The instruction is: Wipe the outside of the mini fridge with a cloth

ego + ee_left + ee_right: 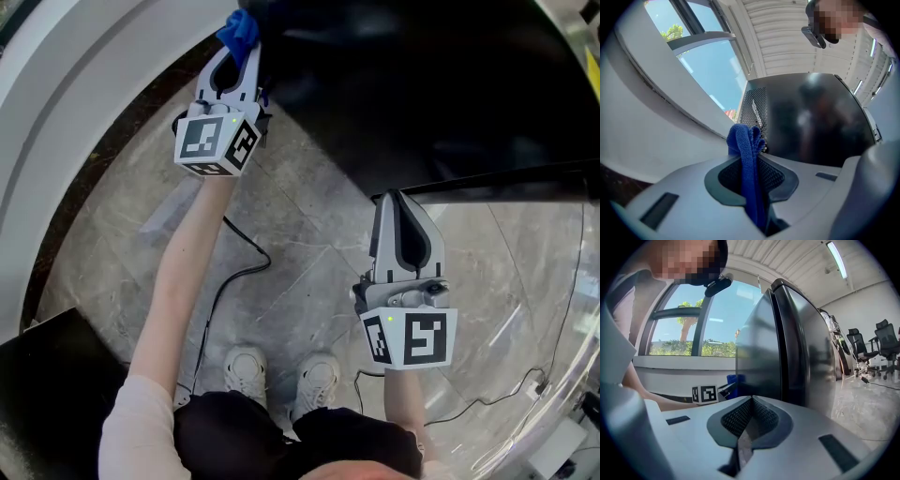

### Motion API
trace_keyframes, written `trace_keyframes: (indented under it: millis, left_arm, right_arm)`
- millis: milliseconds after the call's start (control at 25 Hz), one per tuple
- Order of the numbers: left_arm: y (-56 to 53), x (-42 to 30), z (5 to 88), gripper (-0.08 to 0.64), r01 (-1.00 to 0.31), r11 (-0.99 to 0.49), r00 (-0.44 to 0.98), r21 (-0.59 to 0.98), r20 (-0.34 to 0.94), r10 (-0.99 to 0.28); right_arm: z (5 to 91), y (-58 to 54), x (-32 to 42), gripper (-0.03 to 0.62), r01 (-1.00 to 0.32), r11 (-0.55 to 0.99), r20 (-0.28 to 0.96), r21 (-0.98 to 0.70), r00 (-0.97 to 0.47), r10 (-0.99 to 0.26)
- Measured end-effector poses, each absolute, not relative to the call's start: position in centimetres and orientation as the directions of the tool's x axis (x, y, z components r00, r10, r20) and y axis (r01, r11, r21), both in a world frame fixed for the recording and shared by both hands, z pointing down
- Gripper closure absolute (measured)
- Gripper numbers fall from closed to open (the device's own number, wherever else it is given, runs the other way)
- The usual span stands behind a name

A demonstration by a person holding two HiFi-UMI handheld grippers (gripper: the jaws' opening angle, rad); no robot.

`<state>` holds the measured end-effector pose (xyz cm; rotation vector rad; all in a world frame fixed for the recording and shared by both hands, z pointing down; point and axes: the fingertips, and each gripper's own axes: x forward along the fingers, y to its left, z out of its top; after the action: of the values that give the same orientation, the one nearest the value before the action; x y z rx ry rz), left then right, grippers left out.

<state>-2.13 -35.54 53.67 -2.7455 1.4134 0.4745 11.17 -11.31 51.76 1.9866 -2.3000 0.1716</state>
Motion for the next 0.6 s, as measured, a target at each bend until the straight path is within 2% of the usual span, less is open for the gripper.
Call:
trace_keyframes:
  millis: [600]
  left_arm:
    - [-27.9, 3.1, 52.5, 0.500, -0.722, -0.690, 0.652, 0.049, -0.284, -0.703]
  right_arm:
    - [49.4, -10.0, 11.5, 0.580, -0.988, 0.155, 0.093, -0.026, -0.157, -0.983]
